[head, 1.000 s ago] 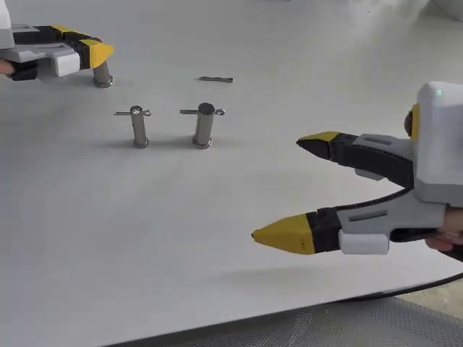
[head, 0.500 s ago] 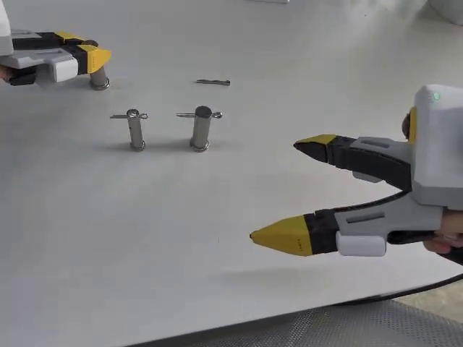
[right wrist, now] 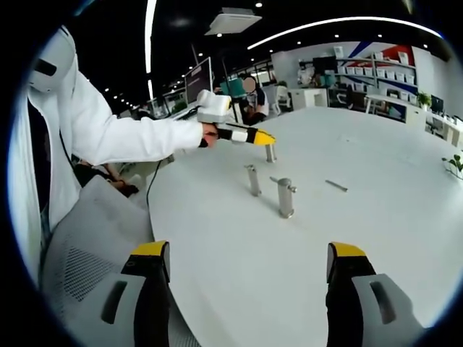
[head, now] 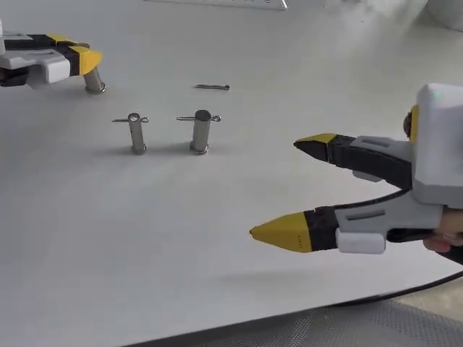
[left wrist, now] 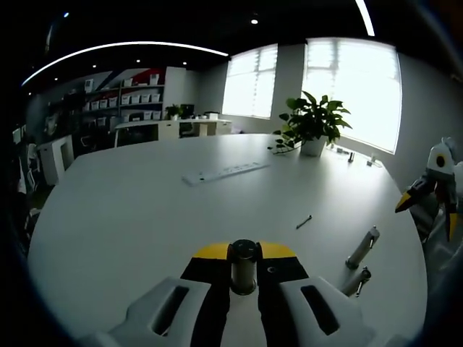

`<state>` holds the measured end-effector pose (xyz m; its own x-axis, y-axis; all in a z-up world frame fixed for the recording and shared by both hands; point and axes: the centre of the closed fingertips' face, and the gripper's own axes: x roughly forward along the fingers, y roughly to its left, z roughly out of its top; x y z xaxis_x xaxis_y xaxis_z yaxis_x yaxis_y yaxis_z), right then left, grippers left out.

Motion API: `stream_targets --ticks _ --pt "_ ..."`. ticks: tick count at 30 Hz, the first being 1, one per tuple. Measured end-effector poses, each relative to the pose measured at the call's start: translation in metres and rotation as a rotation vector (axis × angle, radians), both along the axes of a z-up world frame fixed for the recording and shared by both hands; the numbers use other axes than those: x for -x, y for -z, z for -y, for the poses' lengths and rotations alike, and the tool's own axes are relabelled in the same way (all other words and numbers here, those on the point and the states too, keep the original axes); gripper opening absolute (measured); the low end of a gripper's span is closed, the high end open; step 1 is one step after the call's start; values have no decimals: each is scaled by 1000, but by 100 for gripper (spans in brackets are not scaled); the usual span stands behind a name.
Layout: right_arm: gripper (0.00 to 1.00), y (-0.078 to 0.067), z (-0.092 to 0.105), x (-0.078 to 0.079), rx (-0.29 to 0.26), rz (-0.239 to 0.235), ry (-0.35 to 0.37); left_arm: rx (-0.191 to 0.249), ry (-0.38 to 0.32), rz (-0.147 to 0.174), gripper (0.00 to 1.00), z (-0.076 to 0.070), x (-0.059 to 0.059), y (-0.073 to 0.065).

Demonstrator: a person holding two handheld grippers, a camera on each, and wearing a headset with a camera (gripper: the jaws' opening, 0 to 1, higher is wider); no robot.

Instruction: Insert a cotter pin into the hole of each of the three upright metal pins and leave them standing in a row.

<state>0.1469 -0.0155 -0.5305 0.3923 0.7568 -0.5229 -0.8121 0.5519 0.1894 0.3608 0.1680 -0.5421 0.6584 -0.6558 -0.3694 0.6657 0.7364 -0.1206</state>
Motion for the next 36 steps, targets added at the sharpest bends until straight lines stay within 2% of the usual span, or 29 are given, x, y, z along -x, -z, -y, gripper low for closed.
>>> stream_targets --ticks 2,5,9,11,13,14,17,21,25,32,36 --pt "88 -2 0 0 -1 8 1 -15 19 30 10 -1 6 -11" --pt "87 -5 -1 -1 -6 22 4 -5 27 42 10 -4 16 -27" --pt "87 -7 -2 0 -9 34 7 -3 57 79 10 -5 38 -49" --pt "87 -8 -2 1 -11 43 7 -21 80 99 11 -4 52 -56" --pt "87 -9 -2 1 -12 46 9 -17 81 96 11 -4 61 -60" --pt "87 -9 -2 2 -14 49 10 5 75 78 11 -3 67 -62" --pt "87 -10 -2 3 -18 56 16 4 93 90 11 0 89 -66" --pt "87 -10 -3 7 -20 60 15 -12 118 86 11 7 113 -66" --pt "87 -10 -2 8 -19 64 17 -17 136 75 11 17 131 -60" --pt "86 -10 0 10 -24 71 27 -43 178 31 11 36 150 -36" --pt "86 -9 1 12 -27 67 31 -35 179 -3 11 46 154 -21"
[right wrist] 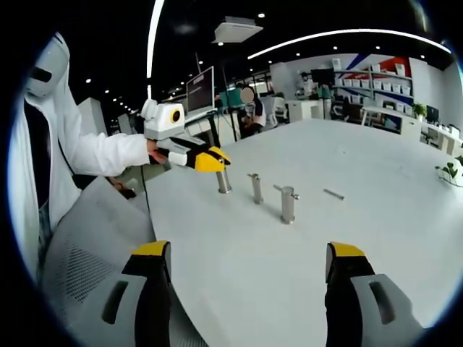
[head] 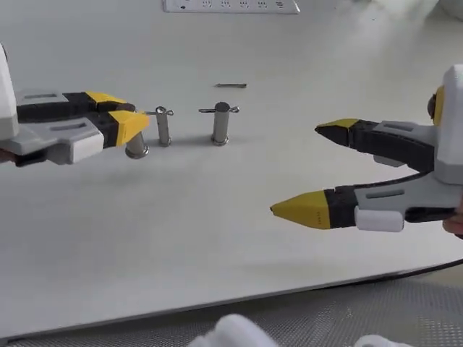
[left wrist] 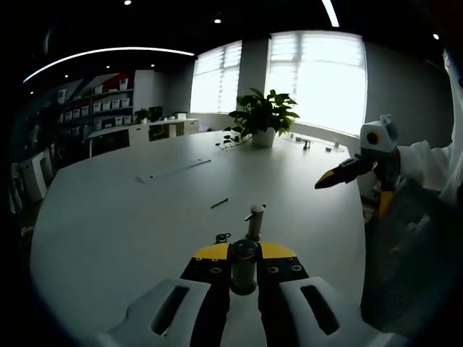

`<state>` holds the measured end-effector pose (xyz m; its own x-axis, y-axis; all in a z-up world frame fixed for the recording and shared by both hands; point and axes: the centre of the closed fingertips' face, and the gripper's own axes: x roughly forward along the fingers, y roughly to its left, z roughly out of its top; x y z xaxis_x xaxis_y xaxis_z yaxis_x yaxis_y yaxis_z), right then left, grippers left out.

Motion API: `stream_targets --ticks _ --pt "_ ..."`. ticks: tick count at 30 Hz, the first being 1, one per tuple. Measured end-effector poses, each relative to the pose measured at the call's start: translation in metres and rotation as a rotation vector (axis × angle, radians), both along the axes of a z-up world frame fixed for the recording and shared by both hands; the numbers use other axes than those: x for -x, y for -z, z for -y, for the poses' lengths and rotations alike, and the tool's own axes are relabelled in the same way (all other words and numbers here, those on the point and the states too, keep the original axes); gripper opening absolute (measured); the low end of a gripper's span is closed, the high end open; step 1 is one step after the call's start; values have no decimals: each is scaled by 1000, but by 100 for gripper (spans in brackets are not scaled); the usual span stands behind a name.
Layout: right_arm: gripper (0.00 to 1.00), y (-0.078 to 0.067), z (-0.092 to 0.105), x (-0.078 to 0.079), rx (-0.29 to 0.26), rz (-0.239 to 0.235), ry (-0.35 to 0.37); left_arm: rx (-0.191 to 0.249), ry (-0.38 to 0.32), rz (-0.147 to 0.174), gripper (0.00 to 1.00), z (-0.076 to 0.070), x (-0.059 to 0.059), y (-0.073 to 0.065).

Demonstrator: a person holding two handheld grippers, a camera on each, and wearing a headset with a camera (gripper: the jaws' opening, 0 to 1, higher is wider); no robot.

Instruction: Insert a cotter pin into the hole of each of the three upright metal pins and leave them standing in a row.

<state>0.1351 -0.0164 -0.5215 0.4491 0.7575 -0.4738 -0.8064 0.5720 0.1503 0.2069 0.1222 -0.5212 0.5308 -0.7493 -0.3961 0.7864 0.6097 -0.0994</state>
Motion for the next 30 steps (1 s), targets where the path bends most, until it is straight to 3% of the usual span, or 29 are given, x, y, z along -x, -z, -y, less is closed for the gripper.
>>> stream_targets --ticks 4,12,18,30 --pt "86 3 3 1 4 -9 8 -40 28 -9 11 8 4 10" --pt "86 5 8 1 3 -11 26 -76 79 -36 11 25 13 27" --pt "84 6 9 1 -8 -19 28 -109 104 -27 11 32 16 33" --pt "84 6 9 0 -21 -19 31 -125 124 -19 11 37 23 39"
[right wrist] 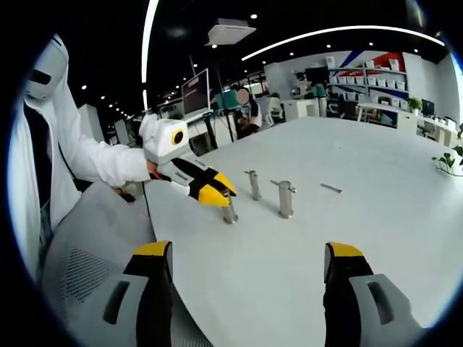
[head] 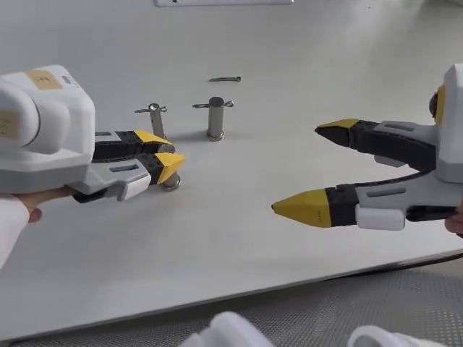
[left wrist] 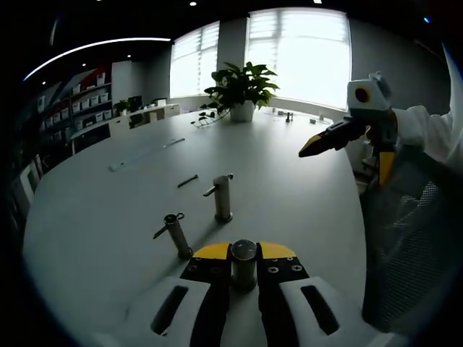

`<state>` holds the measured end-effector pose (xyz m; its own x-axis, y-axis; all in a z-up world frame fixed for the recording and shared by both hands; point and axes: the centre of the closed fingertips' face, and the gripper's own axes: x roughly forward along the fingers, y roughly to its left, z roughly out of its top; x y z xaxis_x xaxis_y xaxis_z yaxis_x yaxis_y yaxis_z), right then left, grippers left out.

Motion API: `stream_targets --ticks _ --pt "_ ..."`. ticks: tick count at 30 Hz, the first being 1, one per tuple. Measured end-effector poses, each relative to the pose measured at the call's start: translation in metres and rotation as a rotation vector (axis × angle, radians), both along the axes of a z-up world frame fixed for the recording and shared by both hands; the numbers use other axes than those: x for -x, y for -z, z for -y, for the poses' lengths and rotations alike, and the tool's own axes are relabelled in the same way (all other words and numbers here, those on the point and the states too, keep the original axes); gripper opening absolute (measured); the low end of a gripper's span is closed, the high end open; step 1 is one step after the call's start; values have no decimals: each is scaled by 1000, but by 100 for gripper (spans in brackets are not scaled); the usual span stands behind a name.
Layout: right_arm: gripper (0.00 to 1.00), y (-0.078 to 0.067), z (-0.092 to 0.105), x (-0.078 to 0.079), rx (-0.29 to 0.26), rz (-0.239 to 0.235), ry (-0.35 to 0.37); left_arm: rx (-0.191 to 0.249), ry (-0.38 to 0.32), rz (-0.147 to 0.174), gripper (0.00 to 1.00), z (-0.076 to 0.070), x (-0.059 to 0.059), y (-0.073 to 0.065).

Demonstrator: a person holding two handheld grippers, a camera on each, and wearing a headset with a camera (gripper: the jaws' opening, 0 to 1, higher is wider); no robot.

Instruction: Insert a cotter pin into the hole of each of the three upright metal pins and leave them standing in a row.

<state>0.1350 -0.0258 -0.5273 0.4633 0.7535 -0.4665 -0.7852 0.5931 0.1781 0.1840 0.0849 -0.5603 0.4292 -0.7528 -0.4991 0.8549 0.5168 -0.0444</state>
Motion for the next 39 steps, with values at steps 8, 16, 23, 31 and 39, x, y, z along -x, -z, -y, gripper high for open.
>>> stream_targets --ticks 8,16,23,31,39 --pt "84 1 -1 0 2 -1 -5 -16 33 36 11 -2 6 -1" --pt "84 2 -3 1 8 -7 -15 0 57 63 16 1 8 -3" --pt "84 2 -4 2 18 -12 -26 9 99 25 36 -4 16 -4" --pt "84 4 -6 2 30 -18 -39 43 122 -43 67 -13 34 -6" --pt "82 3 -8 -5 55 -19 -61 150 68 -90 99 -17 38 -24"
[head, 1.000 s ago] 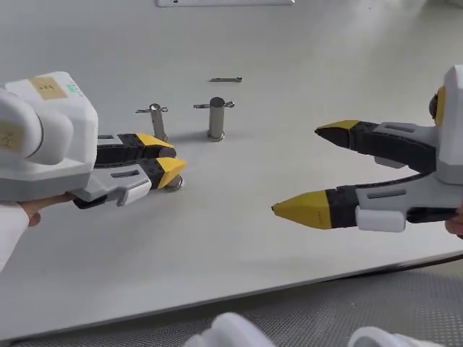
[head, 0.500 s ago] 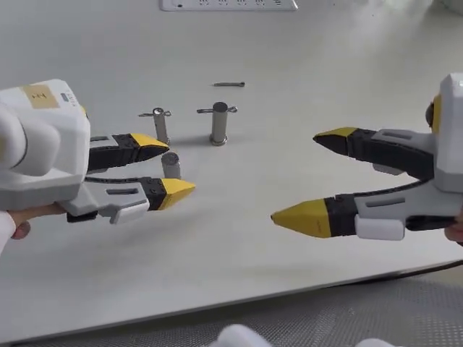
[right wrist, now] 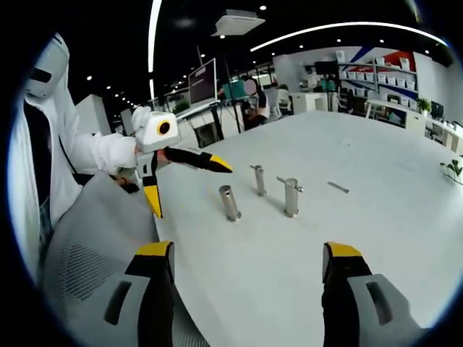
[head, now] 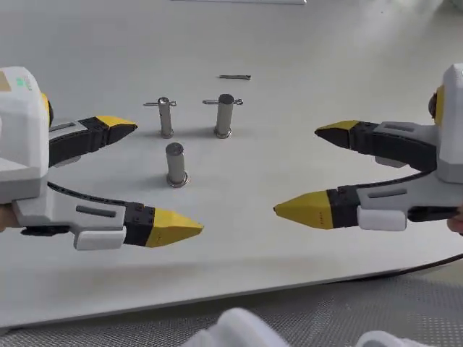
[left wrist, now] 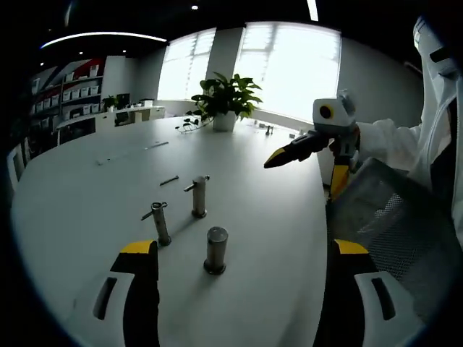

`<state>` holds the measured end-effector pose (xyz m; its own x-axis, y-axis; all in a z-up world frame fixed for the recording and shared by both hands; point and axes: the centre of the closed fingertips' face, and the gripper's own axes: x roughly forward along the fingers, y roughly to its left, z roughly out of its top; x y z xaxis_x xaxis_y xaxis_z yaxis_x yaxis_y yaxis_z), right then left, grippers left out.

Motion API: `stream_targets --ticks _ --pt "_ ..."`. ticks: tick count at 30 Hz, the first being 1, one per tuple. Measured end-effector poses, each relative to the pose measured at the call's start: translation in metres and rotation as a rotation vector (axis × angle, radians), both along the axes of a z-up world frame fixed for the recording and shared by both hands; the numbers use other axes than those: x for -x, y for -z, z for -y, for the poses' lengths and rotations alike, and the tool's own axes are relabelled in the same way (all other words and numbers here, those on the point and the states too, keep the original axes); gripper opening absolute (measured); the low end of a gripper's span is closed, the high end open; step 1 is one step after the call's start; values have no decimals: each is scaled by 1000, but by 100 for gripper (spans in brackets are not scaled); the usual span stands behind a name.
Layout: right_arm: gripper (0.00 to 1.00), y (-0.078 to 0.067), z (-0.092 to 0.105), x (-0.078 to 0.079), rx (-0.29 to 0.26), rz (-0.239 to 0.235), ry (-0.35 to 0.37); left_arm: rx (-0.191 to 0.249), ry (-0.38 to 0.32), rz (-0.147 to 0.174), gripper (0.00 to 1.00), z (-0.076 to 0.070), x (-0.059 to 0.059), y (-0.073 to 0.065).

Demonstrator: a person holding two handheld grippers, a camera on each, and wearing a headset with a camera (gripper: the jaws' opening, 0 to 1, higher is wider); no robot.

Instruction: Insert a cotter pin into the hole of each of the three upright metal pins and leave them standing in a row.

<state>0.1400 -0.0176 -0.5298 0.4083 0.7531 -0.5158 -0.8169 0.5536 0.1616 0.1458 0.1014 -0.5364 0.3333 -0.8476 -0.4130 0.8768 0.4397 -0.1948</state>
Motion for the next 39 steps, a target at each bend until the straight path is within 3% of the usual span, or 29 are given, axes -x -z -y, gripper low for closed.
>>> stream_targets --ticks 5,9,10,12,16,18,20,25,33,39 --pt "80 -2 2 -7 64 6 -45 11 -12 6 99 -3 2 -5" --pt "79 -5 5 -20 100 4 -64 -6 -3 6 99 -6 7 -1" --pt "78 -5 7 -24 131 17 -83 -6 -8 3 99 -8 7 1" --pt "77 -6 9 -29 153 18 -105 43 -51 -31 99 -11 5 0" --pt "75 -15 12 -45 199 25 -154 43 -60 -46 99 -20 7 5" --pt "74 -21 12 -54 200 21 -170 93 -87 -77 99 -24 6 3" --pt "72 -29 12 -65 201 22 -175 126 -119 -77 99 -30 2 0" --pt "69 -34 12 -95 253 44 -225 129 -143 -70 99 -42 1 -1" --pt "66 -25 3 -128 339 34 -310 118 -155 -61 99 -53 0 0" --pt "58 -7 1 -154 429 7 -351 87 -151 -62 99 -58 3 7"
